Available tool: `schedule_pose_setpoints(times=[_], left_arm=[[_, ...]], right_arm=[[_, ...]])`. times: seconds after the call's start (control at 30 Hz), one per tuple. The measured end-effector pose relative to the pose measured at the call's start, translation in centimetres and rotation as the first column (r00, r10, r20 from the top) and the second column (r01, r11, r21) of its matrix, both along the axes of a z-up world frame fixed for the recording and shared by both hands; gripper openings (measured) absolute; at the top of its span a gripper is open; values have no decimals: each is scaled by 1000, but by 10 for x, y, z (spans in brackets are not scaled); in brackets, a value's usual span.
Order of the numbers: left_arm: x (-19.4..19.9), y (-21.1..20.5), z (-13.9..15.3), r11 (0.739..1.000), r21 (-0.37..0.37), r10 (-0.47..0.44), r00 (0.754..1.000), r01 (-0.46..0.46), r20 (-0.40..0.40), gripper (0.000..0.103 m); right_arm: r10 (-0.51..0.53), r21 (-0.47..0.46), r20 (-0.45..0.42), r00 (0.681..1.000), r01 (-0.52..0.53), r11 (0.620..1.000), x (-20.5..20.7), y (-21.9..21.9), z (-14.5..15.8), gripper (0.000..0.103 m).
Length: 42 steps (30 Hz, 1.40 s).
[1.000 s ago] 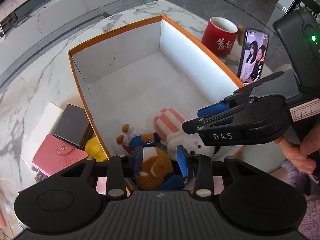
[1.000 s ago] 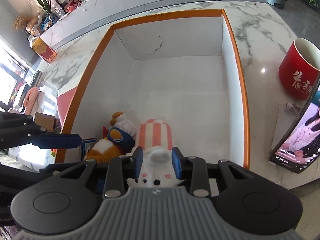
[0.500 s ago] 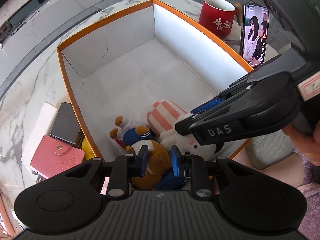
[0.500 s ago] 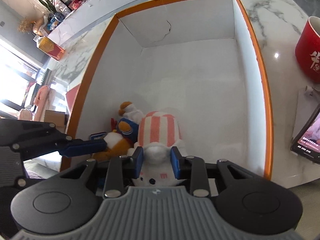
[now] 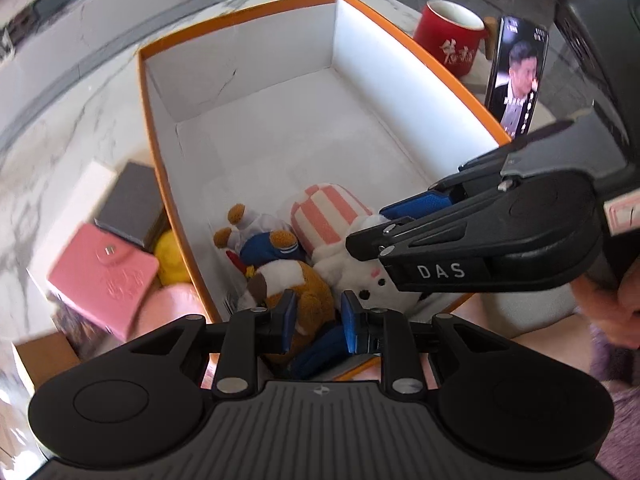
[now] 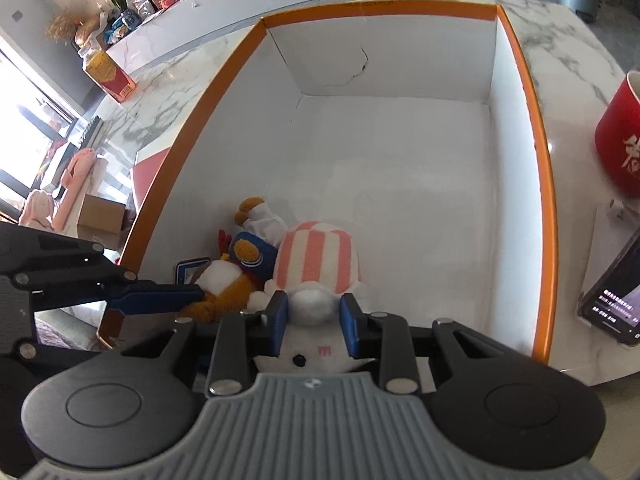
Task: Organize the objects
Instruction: 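Lower both plush toys into the box and open both tools, then grasp the pink backpack pouch with the left tool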
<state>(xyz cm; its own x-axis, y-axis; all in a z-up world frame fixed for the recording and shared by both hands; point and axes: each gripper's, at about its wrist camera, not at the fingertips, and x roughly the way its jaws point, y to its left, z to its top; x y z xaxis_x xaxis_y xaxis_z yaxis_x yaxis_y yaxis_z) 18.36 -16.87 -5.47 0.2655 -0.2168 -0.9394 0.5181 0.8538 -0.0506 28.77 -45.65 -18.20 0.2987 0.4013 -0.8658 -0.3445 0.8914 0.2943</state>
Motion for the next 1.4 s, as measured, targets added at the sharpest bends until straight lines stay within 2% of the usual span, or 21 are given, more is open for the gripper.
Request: schedule_pose_setpoints(times=[0.23,0.4,0.5,0.63,0.7,0.83,0.93,1.03,1.13,1.2,1.23,1.37,1.4], left_arm=[[-5,9,-1,994,-90,60,997,-64,-40,27],[-14,17,3,983,-149,104,995,-103,1,29],[-29,35,16,972,-212,114,992,-99,60,29],[-48,58,37,954,-284,140,980,-96,139,31],[-57,72,46,944,-314,162,972,-102,171,37],[-79,107,66,926,-351,235,938,-136,255,41],[-88,140,74,899,-384,328,904,-210,273,42],[-94,164,74,887,-374,391,873,-272,292,43],[-95,183,66,873,-365,434,855,-323,282,43],[-95,194,58,862,-370,452,855,-346,255,43],[-96,198,54,858,-368,461,854,-359,242,43],[-99,207,35,869,-342,444,868,-358,220,43],[-99,209,30,869,-346,439,874,-353,210,43]], right_arm=[[27,-88,44,999,-23,996,-15,11,7,33],[-4,-122,92,996,16,992,-21,14,14,34],[-21,-138,175,984,45,989,-34,16,30,44],[-24,-121,293,956,62,991,-54,29,54,47],[-23,-91,355,934,60,994,-66,34,66,50],[-21,-10,468,884,28,1000,-90,46,84,55],[4,30,536,844,-24,999,-108,63,89,62],[61,20,560,826,-87,996,-124,85,90,62],[134,-7,567,813,-158,987,-138,110,83,61],[189,-45,548,815,-197,979,-144,127,73,59],[213,-67,534,818,-210,975,-146,135,67,54],[265,-157,474,840,-215,964,-146,157,41,43],[273,-174,463,843,-215,961,-144,160,35,37]])
